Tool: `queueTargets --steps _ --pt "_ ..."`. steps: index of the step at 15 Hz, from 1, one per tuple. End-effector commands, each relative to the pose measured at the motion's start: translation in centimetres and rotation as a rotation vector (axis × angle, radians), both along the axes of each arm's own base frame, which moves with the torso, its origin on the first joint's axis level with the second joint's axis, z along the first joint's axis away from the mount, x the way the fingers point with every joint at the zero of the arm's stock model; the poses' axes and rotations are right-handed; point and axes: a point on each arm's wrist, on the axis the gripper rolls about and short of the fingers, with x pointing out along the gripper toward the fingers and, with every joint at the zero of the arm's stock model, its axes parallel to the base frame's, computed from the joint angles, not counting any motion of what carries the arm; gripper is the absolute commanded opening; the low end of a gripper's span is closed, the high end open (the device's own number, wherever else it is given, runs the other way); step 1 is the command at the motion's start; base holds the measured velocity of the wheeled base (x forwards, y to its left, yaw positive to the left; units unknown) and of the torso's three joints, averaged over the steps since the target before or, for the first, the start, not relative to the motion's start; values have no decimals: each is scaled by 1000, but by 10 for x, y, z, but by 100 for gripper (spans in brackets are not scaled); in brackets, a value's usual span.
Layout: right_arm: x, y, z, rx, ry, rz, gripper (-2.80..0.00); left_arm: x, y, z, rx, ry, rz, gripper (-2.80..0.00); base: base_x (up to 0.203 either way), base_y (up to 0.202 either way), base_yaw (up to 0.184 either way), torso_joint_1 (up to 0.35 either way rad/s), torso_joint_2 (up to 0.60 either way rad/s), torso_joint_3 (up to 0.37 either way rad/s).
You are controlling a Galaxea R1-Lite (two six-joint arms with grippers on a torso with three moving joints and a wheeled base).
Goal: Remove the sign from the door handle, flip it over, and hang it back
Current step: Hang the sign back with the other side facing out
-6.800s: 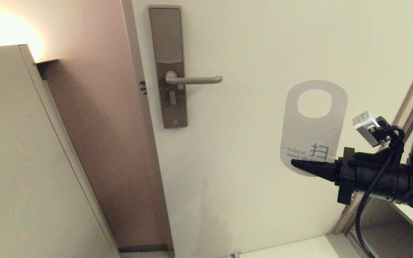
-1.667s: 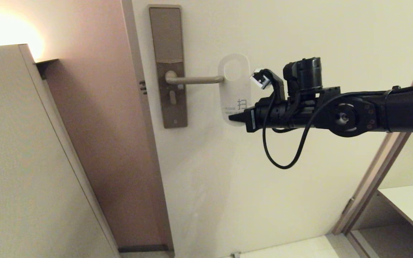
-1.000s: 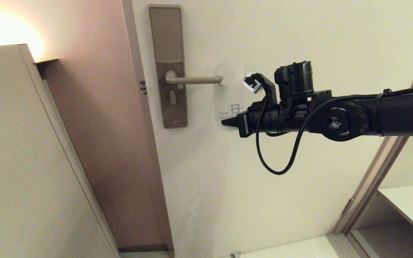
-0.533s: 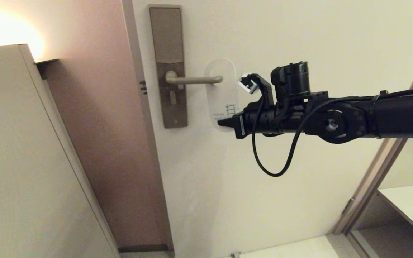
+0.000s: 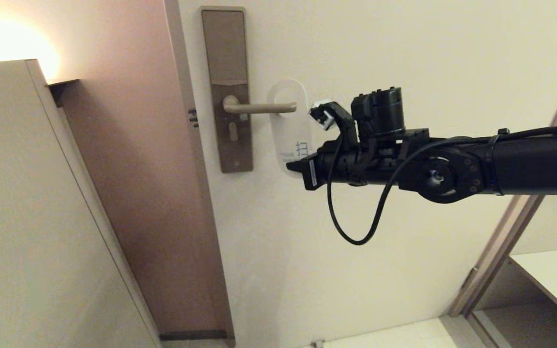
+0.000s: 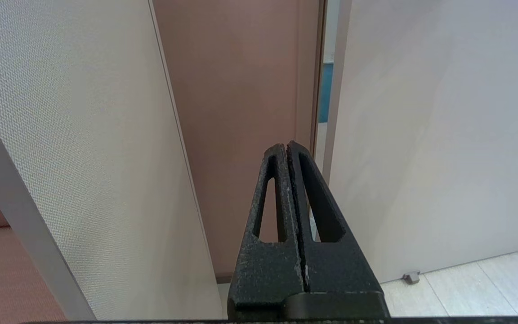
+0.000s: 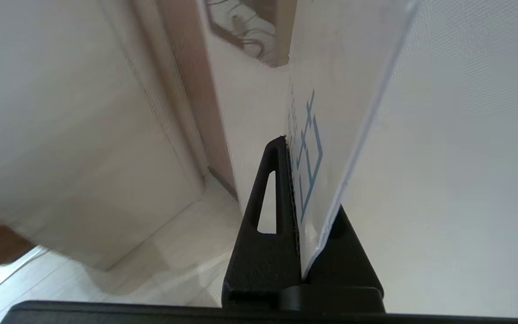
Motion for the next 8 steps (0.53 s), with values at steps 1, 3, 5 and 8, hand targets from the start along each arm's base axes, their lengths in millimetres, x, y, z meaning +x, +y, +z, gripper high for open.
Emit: queueTargets --steps 1,3,5,8 --pt "-2 3 0 -9 -8 -23 -280 0 0 0 0 -1 0 -280 0 0 0 0 0 0" --pt "-5 7 1 -19 -18 -52 -280 0 0 0 0 -1 0 -280 0 0 0 0 0 0" --pt "-9 6 3 -16 -19 -48 -280 0 0 0 1 -1 0 -280 0 0 0 0 0 0" --pt "-19 10 6 -17 -21 -28 -280 0 0 0 0 -1 0 -280 0 0 0 0 0 0"
